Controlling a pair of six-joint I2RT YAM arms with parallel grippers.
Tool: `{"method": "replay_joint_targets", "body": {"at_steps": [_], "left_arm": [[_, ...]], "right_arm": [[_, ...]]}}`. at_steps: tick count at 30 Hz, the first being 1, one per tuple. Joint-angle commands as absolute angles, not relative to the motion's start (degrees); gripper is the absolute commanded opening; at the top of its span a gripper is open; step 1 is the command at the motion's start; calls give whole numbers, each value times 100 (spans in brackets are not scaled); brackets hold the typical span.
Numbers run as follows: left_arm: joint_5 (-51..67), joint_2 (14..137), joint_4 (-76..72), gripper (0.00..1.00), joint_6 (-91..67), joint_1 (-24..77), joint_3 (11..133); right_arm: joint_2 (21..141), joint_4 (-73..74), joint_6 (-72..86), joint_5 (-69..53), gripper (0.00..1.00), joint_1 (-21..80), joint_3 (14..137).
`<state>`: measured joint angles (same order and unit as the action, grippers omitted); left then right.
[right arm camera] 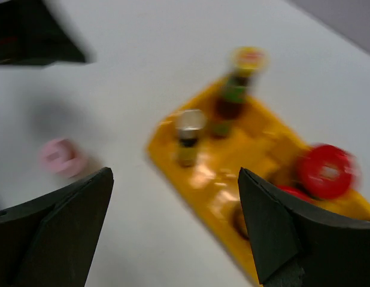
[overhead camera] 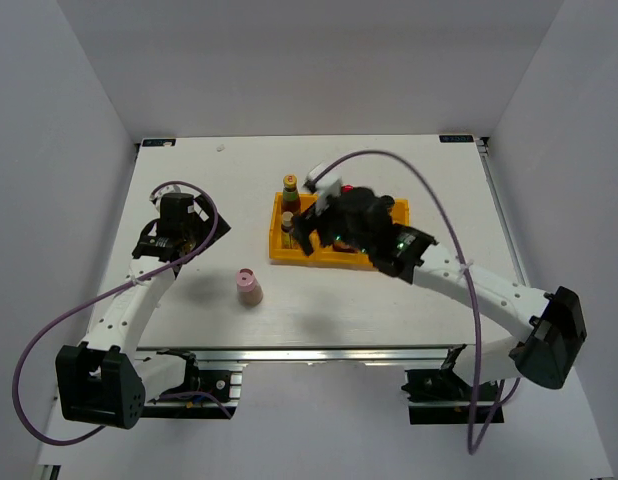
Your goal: Organize the condiment bottles
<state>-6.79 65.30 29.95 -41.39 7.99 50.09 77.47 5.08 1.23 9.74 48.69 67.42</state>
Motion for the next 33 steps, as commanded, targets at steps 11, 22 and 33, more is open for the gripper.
{"method": "replay_joint_targets", "body": {"at_steps": [11,22,33], "left_arm": [[-818,6073,3103,98,-4184,782,5054],[-624,6038,3041,98,-4140,782,5019],[-650,6029,3015,98,-4131,774,5018]], "right_arm": [[10150,1213,-167,509,89,6820,8103],[11408,1363,474,1353,89,7058,9097],[10778,1362,791,1608,22,7058,8798]]}}
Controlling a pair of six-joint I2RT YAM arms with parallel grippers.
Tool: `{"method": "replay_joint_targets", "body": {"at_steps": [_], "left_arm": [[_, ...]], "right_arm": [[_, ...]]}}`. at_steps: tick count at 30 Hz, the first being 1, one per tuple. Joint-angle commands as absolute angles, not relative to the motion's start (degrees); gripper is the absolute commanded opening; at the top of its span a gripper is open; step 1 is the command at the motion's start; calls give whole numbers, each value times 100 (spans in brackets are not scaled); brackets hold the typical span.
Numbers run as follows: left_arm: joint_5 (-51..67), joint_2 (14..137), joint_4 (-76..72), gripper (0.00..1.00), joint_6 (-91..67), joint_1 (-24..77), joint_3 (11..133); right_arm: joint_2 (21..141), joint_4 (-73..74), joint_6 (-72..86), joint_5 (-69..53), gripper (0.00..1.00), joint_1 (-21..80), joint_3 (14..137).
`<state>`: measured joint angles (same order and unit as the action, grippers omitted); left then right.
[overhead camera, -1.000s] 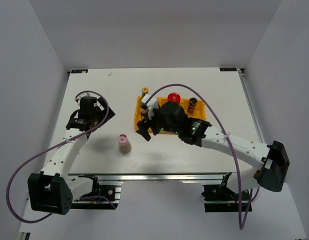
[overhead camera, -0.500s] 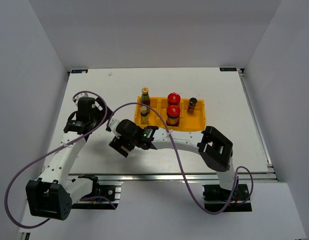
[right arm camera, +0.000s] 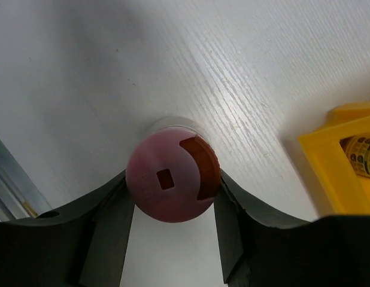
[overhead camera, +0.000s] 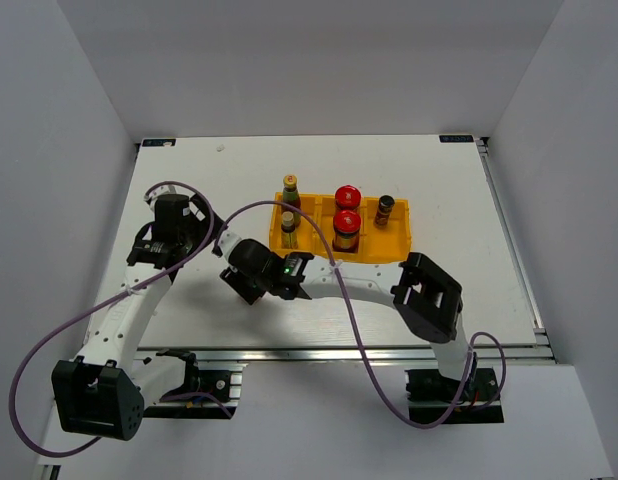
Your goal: Organize the condiment bottles
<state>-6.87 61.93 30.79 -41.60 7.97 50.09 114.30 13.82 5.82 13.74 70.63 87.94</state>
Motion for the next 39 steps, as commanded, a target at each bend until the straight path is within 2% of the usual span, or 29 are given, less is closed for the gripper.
{"method": "replay_joint_targets", "body": {"at_steps": [1,5,11,15,19,24,39], "left_arm": [[-642,6029,3006,98,-4131,782,5010],[-545,6038,2953,98,-4131,782,5001],[-484,5994,2918,98,-4122,782,4975],[-404,6003,2865,98,-4105,782,4992],[-396,6021,2848,98,-4104,774,4992],[-369,6100,2804,98,-4104,774,4992],[-387,6293,2795,98,-4096,782,4948]], "right_arm": [[10601,1354,817,1547,19,7058,8720],[9635,1099,888,1388,18,7040,8044],[8000,1195,949,2644,15,6505,7366],[6973,1476,1440,2829,14,5067,6909],[6434,1696,1757,3111,14,4133,6418],[6556,2285,2074,2804,11,3087,6232],[8208,1749,2004,2110,10,2786,5897]]}}
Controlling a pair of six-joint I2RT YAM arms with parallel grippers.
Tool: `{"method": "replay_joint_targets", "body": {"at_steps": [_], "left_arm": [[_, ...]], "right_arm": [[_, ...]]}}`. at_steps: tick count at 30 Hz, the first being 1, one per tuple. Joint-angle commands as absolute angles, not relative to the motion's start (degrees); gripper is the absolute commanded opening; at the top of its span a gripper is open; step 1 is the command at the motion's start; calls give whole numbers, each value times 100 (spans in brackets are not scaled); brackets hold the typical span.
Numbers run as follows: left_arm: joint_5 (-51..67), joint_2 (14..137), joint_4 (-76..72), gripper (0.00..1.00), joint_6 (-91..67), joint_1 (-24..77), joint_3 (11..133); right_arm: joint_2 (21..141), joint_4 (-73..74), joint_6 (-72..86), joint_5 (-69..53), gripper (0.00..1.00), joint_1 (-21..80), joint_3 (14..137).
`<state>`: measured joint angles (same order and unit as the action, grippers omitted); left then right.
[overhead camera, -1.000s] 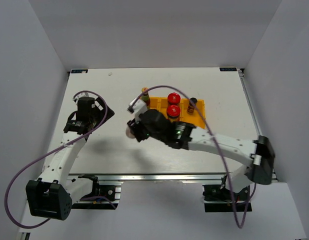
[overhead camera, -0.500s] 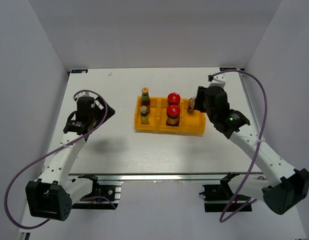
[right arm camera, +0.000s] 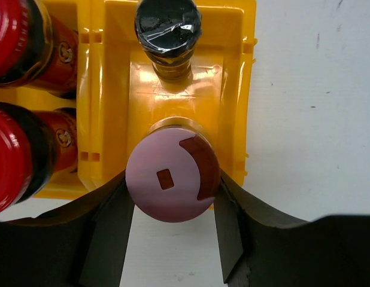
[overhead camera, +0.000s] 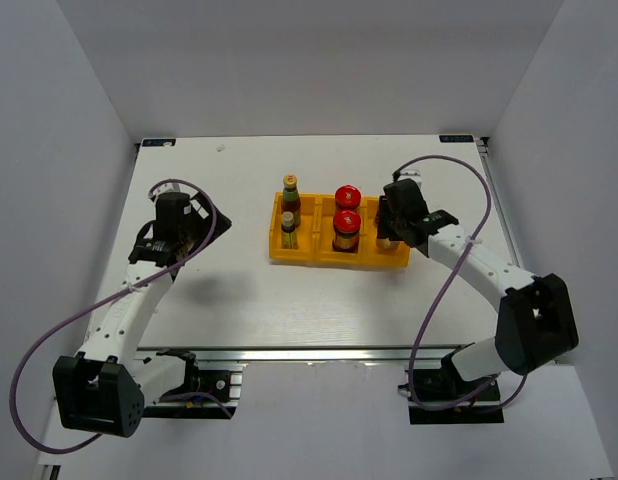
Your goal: Organize the condiment bottles
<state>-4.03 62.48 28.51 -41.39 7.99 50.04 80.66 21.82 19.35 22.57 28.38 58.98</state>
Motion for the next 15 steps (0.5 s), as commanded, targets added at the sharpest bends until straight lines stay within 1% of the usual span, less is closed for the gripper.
{"method": "replay_joint_targets", "body": {"at_steps": [1,4,5,9,10,11,12,13,14,15], "left_arm": [[-387,6310,2812,98,-4096,782,4940],[-404,6276,2769,98,-4104,782,4861],[-413,6241,2777,98,-4113,782,4860],[-553,6179,2812,98,-4139,782,4852],[-562,6179,2812,98,-4148,782,4843],[-562,6187,2812,98,-4148,782,4851],[-562,6196,2830,98,-4157,782,4852],[-562,6205,2839,98,-4157,782,4869],[-554,6214,2848,98,-4157,774,4887],[-562,6231,2856,98,-4166,782,4895]], "right_arm": [[8287,1732,1978,2066,10,2786,5906],[8551,1722,2021,1969,12,2786,5889],[8630,1766,2039,1864,16,2786,5880],[8526,1644,2249,1679,20,2786,5469],[8412,1609,2259,1670,24,2786,5406],[8350,1600,2285,1696,33,2786,5379],[8297,1634,2285,1714,34,2786,5370],[8184,1678,2285,1757,51,2786,5414],[8122,1722,2294,1793,66,2786,5431],[8069,1792,2259,1810,87,2786,5440]]}}
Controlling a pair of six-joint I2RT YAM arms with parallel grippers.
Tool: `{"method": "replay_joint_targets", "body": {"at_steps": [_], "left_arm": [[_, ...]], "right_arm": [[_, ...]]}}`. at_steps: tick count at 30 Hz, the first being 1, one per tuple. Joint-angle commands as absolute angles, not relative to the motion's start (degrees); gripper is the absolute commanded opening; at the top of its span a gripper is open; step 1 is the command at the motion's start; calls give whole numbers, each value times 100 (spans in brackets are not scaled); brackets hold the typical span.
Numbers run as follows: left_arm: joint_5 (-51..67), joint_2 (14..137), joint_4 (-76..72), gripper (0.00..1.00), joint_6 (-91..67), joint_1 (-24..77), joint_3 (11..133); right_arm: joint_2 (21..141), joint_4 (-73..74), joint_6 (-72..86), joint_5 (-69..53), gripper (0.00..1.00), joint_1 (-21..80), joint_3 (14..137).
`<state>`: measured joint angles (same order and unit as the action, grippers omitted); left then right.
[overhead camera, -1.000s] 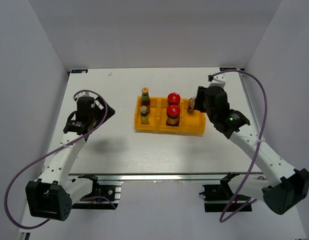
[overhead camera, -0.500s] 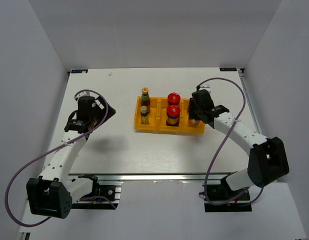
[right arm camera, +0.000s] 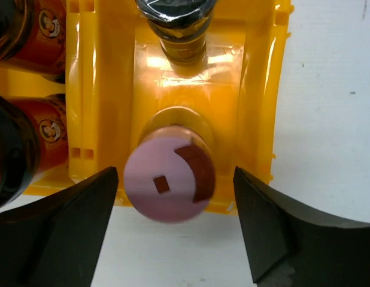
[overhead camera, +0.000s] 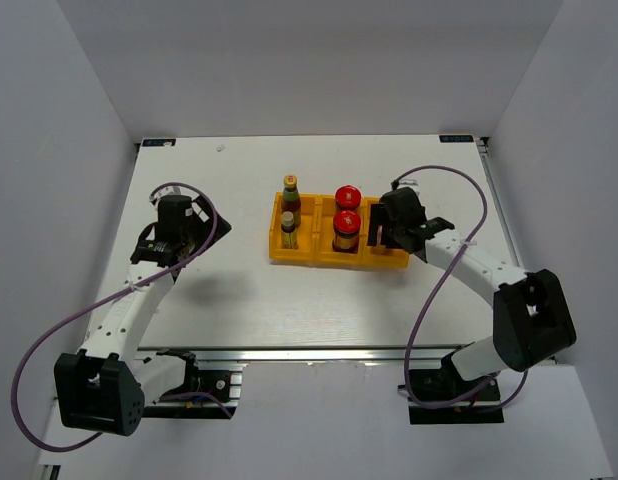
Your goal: Organize the condiment bottles
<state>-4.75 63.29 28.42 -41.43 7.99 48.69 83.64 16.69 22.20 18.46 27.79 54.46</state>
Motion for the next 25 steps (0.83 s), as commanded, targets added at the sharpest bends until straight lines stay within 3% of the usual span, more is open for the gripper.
{"method": "replay_joint_targets", "body": {"at_steps": [1,11,18,25], "left_arm": [[-562,6231,2891,98,-4166,782,4913],[-747,6091,3041,98,-4192,782,5115],[-1098,5810,3085,98,-4149,782,5194],[-1301,5616,3085,98,-4175,782,5221]], "right_arm": [[7955,1819,2241,1811,89,2795,5475],[6637,2022,1714,1362,89,2786,6082],[4890,1486,2083,2689,89,2786,5100],[4570,1696,2302,3586,90,2786,4869]]}}
